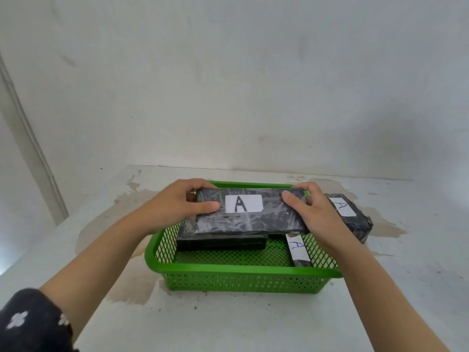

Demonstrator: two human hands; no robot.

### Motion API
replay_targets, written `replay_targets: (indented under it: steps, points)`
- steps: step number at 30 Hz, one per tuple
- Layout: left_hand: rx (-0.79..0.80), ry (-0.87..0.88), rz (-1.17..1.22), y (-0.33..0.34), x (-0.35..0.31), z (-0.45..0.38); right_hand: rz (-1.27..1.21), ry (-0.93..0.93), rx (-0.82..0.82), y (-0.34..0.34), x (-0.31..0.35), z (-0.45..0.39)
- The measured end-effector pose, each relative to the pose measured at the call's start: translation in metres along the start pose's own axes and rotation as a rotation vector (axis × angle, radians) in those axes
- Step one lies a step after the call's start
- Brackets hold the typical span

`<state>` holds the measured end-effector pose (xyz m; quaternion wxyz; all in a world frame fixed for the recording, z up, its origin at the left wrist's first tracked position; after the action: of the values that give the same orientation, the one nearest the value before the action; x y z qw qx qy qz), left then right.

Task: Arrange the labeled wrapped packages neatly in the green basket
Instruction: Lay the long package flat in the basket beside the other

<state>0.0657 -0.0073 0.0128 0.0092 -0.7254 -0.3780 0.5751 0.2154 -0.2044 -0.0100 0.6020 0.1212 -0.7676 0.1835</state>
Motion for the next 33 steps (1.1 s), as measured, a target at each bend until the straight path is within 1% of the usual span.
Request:
replay_targets:
  steps: [2, 4, 6, 9, 11, 13, 15, 19, 22, 25, 29, 31, 33]
  points:
    - [0.039, 0.016, -0.208, 0.012, 0.007, 0.003, 0.088, -0.027, -0.046, -0.008, 0.001, -0.003]
    - [0.132, 0.019, -0.330, 0.023, 0.014, 0.002, 0.160, -0.038, -0.082, -0.017, 0.002, -0.006]
    - [0.249, -0.024, -0.380, 0.033, 0.025, -0.001, 0.181, -0.013, -0.107, -0.026, 0.001, -0.008]
    - [0.454, -0.078, -0.566, 0.050, 0.046, -0.005, 0.267, 0.033, -0.107, -0.032, -0.004, -0.009]
    - [0.577, -0.116, -0.654, 0.061, 0.059, -0.002, 0.441, 0.008, -0.106, -0.033, -0.003, -0.009]
    - [0.641, -0.162, -0.695, 0.067, 0.073, 0.002, 0.638, -0.037, -0.077, -0.027, -0.004, -0.006]
    - [0.639, -0.176, -0.708, 0.068, 0.081, 0.002, 0.767, -0.062, -0.026, -0.016, -0.010, -0.002]
    - [0.599, -0.179, -0.681, 0.068, 0.086, 0.001, 0.899, -0.072, 0.097, 0.014, -0.026, 0.010]
    - [0.571, -0.180, -0.650, 0.067, 0.089, -0.001, 1.017, -0.084, 0.157, 0.031, -0.036, 0.016]
    - [0.543, -0.174, -0.626, 0.064, 0.090, -0.004, 1.063, -0.017, 0.263, 0.042, -0.047, 0.021]
    - [0.525, -0.183, -0.523, 0.064, 0.087, -0.008, 1.061, 0.040, 0.342, 0.048, -0.051, 0.025]
    - [0.511, -0.187, -0.541, 0.063, 0.089, -0.009, 1.067, 0.068, 0.437, 0.053, -0.055, 0.032]
    - [0.495, -0.166, -0.599, 0.063, 0.091, -0.009, 1.080, 0.060, 0.489, 0.055, -0.057, 0.036]
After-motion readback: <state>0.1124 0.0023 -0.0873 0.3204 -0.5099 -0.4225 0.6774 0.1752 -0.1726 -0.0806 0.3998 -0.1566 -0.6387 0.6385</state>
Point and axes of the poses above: each hand's wrist, its own z-axis away from the middle knuckle, its own y-axis out of the palm, x = y × z, the point moved 10 cm from there along -z, towards the middle knuckle, and after that the axes turned 12 degrees about -x, right-handed, at the moved point
